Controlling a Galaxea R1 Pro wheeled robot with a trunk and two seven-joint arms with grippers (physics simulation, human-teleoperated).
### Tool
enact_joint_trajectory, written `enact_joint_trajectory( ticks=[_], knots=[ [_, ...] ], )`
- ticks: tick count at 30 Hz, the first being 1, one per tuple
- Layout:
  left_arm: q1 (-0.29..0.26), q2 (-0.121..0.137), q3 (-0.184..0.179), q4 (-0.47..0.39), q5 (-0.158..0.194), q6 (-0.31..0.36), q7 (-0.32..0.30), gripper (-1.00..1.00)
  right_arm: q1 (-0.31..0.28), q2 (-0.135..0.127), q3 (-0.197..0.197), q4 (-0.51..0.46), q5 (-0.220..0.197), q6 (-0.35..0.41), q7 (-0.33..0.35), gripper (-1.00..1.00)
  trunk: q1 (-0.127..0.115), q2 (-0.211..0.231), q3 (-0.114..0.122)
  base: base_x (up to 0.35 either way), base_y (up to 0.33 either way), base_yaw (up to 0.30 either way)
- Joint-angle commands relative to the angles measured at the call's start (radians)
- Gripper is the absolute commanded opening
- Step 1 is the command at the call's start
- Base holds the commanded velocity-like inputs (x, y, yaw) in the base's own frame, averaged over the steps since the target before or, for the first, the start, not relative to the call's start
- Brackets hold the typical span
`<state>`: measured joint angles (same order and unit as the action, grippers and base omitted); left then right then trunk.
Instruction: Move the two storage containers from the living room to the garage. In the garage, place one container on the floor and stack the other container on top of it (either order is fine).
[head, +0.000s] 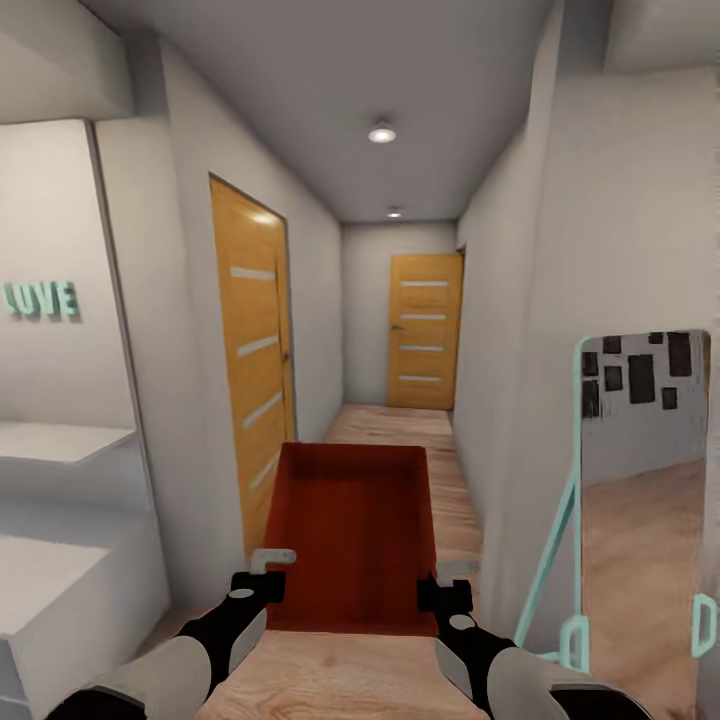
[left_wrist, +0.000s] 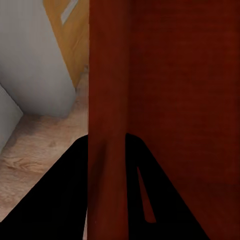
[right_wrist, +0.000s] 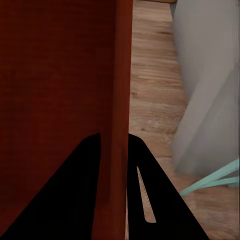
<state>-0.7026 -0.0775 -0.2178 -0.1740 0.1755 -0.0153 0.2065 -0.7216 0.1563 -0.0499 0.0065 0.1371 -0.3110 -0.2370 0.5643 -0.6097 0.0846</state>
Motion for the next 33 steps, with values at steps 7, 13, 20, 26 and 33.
enact_joint_trajectory(
  ticks=[7, 13, 20, 26, 33],
  knots=[
    [0.0, 0.006, 0.02, 0.004, 0.013, -0.002, 0.013, -1.0, -0.001, 0.0, -0.018, -0.002, 0.004, -0.026, -0.022, -1.0, 0.001, 0.0, 0.0, 0.31, 0.192, -0.28],
    [0.0, 0.007, 0.02, 0.004, 0.013, -0.002, 0.013, -1.0, -0.001, 0.0, -0.018, -0.002, 0.004, -0.026, -0.022, -1.0, 0.001, 0.0, 0.0, 0.31, 0.192, -0.28],
    [0.0, 0.007, 0.02, 0.004, 0.013, -0.002, 0.013, -1.0, -0.001, 0.0, -0.018, -0.002, 0.004, -0.026, -0.022, -1.0, 0.001, 0.0, 0.0, 0.31, 0.179, -0.083],
    [0.0, 0.012, 0.02, 0.004, 0.014, -0.002, 0.014, -1.0, -0.001, 0.0, -0.018, -0.002, 0.004, -0.026, -0.022, -1.0, 0.001, 0.0, 0.0, 0.315, 0.12, -0.003],
    [0.0, 0.014, 0.02, 0.004, 0.015, -0.002, 0.014, -1.0, -0.001, 0.0, -0.018, -0.002, 0.004, -0.026, -0.022, -1.0, 0.001, 0.0, 0.0, 0.318, 0.098, 0.0]
  ],
)
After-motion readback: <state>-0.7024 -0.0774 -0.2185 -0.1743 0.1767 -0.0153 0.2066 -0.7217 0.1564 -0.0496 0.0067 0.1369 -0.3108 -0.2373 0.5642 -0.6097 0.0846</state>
